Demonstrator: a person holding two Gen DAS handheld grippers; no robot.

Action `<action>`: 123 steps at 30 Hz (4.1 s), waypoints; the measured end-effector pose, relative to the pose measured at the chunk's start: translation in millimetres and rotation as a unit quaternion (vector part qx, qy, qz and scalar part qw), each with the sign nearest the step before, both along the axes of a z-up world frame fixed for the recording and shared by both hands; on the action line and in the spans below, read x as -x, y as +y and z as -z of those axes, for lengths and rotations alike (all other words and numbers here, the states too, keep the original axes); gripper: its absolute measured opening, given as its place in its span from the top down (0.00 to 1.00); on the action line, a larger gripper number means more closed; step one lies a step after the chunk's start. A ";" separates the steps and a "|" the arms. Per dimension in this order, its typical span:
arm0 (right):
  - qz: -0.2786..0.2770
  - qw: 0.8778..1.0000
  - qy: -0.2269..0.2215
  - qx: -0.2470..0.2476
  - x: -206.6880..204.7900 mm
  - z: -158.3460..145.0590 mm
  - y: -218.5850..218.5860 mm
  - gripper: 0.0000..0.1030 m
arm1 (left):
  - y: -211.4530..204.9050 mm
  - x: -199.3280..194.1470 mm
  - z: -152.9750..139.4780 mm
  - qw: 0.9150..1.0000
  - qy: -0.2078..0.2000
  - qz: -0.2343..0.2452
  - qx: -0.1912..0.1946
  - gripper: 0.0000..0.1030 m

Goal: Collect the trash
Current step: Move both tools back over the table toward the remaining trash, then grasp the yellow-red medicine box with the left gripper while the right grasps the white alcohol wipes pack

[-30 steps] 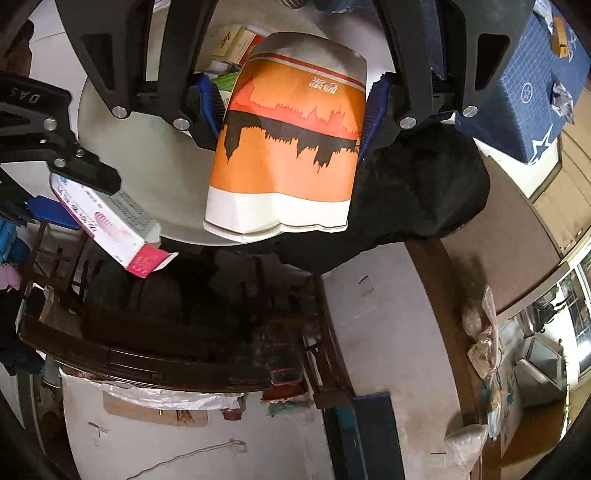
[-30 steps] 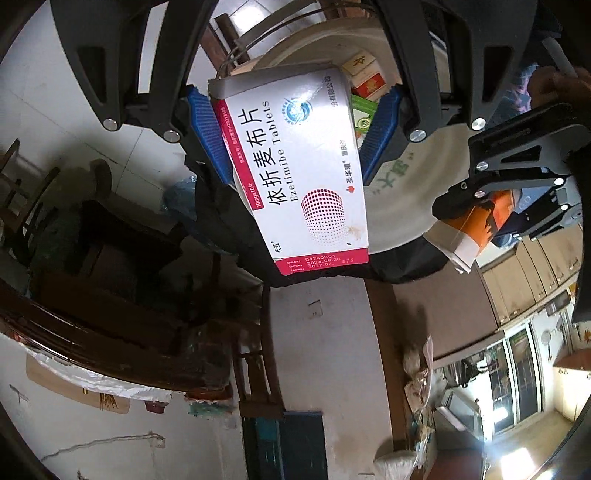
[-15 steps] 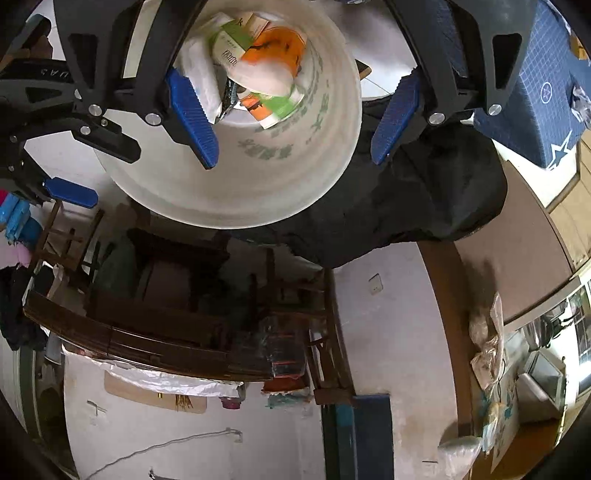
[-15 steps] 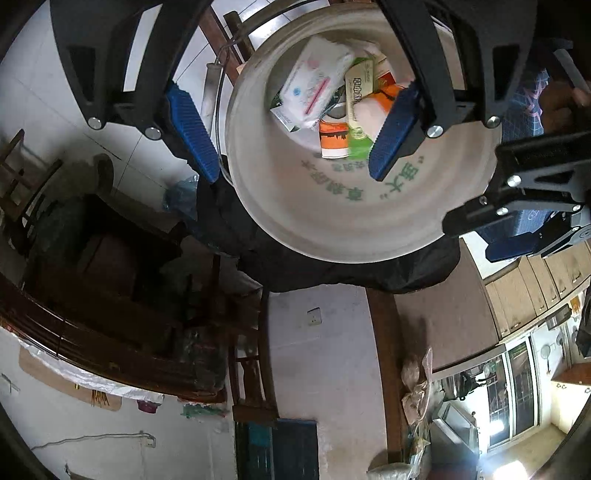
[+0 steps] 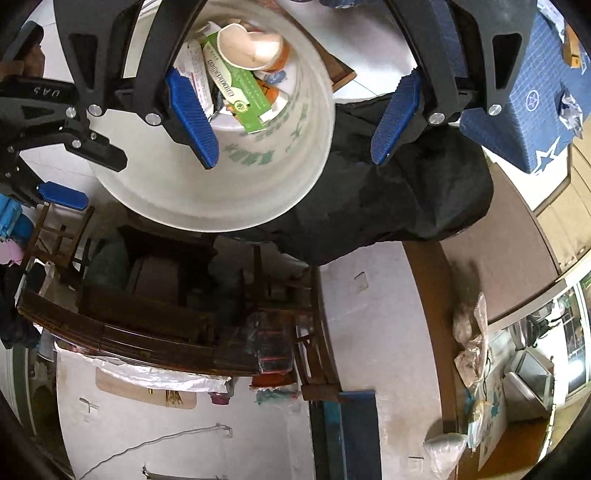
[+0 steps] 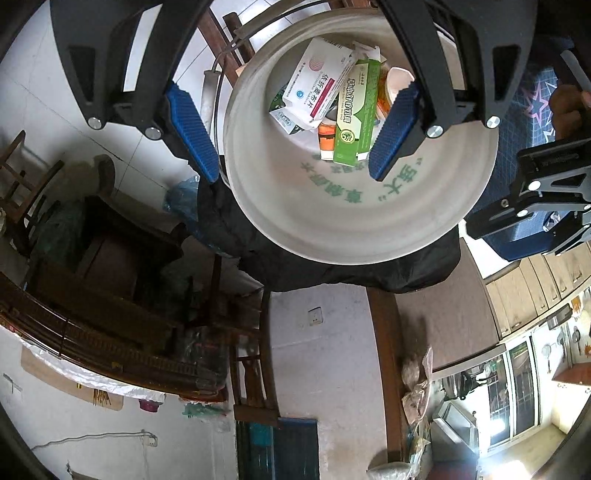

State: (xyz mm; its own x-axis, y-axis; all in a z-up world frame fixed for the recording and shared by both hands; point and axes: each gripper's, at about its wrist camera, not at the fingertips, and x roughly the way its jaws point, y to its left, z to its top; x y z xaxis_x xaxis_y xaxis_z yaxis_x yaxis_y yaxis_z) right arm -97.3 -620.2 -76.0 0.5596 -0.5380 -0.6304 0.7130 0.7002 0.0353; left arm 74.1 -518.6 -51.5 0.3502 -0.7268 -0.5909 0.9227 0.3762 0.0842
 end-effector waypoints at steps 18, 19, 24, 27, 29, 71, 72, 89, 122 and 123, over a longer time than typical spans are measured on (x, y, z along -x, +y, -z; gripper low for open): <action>-0.078 0.994 -0.070 -0.015 -35.2 -20.9 50.9 0.27 | 145.3 -49.6 4.6 0.994 0.012 -0.102 0.024 0.18; -0.091 0.993 -0.076 -0.017 -41.0 -22.8 58.2 0.29 | 160.7 -56.8 6.2 0.993 0.021 -0.114 0.027 0.18; -0.172 0.980 -0.093 -0.030 -78.5 -25.2 102.2 0.30 | 232.3 -91.6 14.2 0.981 0.054 -0.183 0.035 0.18; -0.215 0.971 -0.084 -0.053 -106.5 -17.1 131.4 0.29 | 282.5 -108.5 19.0 0.972 0.060 -0.224 0.035 0.18; -0.241 0.966 -0.074 -0.061 -123.4 -10.5 150.0 0.29 | 311.5 -116.7 22.8 0.968 0.055 -0.243 0.029 0.18; -0.374 0.924 0.000 -0.080 -187.1 39.2 286.9 0.15 | 623.8 -198.5 -5.1 0.920 0.165 -0.356 -0.010 0.14; -0.378 0.923 -0.002 -0.076 -187.3 37.3 289.5 0.15 | 614.0 -192.3 -0.5 0.925 0.158 -0.346 -0.012 0.14; -0.471 0.882 0.032 0.016 -237.4 23.1 338.2 0.05 | 525.8 -163.8 84.3 0.968 0.108 -0.139 -0.179 0.14; -0.519 0.850 0.075 -0.054 -287.6 51.9 363.0 0.52 | 496.8 -125.9 85.5 0.971 0.152 -0.174 -0.053 0.34; -0.512 0.854 0.068 -0.059 -282.9 50.4 362.1 0.52 | 496.2 -122.9 84.9 0.970 0.154 -0.183 -0.049 0.34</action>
State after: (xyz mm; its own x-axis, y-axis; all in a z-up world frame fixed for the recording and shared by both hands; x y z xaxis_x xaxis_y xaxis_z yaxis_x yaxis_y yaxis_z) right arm 185.6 -258.1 -126.4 0.6154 0.2628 -0.7431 -0.2691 0.9562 0.1153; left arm 197.0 -22.4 -136.4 0.3699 -0.5231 -0.7678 0.7162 0.6870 -0.1230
